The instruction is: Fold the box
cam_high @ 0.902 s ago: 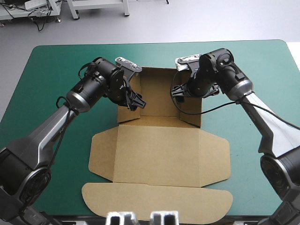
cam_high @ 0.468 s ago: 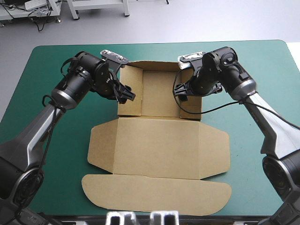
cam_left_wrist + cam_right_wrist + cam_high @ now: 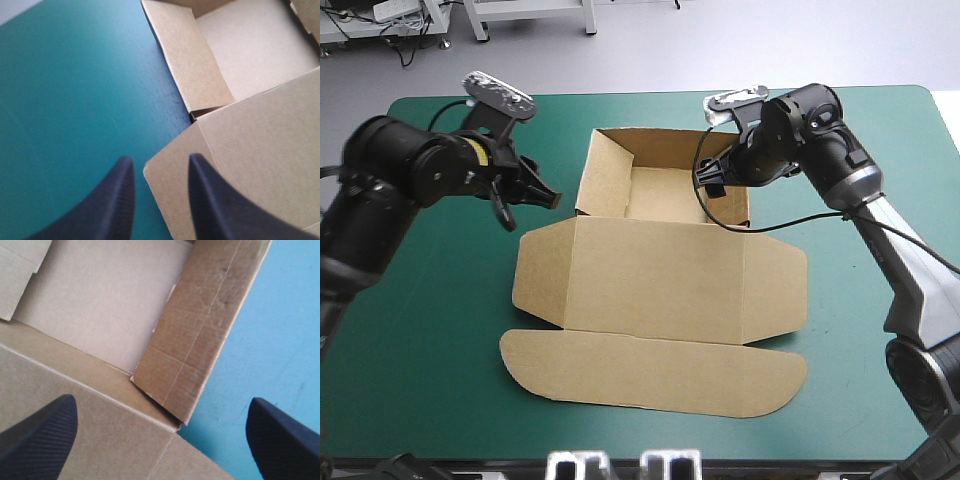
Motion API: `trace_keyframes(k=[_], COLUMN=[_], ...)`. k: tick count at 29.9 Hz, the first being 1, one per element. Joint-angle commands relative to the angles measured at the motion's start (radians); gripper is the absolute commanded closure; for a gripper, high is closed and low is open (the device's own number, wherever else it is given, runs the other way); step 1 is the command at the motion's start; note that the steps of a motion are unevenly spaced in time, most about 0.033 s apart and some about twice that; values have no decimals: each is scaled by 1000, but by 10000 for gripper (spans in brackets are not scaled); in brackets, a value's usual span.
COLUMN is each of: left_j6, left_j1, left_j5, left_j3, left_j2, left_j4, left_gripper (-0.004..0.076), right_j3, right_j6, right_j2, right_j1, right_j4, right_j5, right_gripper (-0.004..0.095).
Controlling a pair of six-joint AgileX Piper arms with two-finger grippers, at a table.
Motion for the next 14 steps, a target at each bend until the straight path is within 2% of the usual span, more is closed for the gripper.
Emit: trace_keyframes(k=[1, 2, 6, 14], left_j6=[39, 43, 50, 22], left_j1=[0, 0, 0, 0], left_j5=[41, 41, 41, 41], left_j3=[-31, -22, 77, 429], left_j2=[-122, -144, -252, -462], left_j4=[6, 6, 6, 8], left_gripper=[691, 734, 731, 731], right_j3=[-53, -53, -53, -53], right_j6=[-11, -11, -11, -16], right_j2=[-53, -53, -34, 78], right_j1=[-12, -20, -58, -107], right_j4=[-42, -36, -21, 43], right_j5=[-5, -14, -18, -18], right_gripper=[72, 72, 72, 79])
